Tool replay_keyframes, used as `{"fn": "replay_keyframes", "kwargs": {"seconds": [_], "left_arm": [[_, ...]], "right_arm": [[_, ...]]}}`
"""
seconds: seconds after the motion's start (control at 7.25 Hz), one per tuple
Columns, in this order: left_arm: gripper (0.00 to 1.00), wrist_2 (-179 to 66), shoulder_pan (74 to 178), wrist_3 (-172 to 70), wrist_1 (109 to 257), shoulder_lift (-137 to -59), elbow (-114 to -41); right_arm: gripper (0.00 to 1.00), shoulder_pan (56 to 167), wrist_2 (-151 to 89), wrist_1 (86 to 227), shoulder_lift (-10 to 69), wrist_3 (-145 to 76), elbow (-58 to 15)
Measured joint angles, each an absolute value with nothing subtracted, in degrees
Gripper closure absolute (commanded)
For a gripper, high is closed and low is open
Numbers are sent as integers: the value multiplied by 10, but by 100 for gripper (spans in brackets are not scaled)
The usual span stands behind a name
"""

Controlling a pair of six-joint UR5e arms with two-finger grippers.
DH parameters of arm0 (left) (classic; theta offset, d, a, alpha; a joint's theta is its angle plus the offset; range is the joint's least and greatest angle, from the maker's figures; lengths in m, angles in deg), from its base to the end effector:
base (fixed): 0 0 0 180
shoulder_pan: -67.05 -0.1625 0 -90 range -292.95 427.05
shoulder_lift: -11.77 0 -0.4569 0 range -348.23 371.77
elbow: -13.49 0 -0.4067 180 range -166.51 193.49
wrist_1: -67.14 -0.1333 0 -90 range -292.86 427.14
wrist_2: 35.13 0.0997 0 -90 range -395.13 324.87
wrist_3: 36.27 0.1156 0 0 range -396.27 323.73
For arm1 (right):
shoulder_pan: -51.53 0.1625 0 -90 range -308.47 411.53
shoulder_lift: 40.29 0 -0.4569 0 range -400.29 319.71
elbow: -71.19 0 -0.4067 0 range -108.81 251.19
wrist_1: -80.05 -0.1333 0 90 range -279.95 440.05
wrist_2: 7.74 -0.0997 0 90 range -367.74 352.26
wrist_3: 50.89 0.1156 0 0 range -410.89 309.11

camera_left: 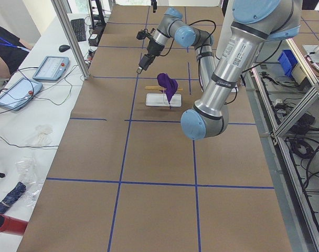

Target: Hang towel on rack

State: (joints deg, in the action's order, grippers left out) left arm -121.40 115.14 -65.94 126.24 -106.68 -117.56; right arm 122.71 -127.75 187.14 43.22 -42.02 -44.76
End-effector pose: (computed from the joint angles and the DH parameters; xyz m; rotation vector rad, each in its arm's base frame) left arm 0.2358 -0.4736 0.2112 0.5838 0.3436 0.1835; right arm -0.0955 -0.5142 0.4685 0.1298 -0.5694 -0.2389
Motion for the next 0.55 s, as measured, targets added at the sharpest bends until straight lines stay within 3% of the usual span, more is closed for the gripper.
{"fn": "replay_keyframes", "kwargs": {"seconds": [0.55], "left_arm": [[0,-1476,1401,-405,1387,-1018,-987]], "right_arm": [[0,1385,-1390,1809,484,-575,-311]]}}
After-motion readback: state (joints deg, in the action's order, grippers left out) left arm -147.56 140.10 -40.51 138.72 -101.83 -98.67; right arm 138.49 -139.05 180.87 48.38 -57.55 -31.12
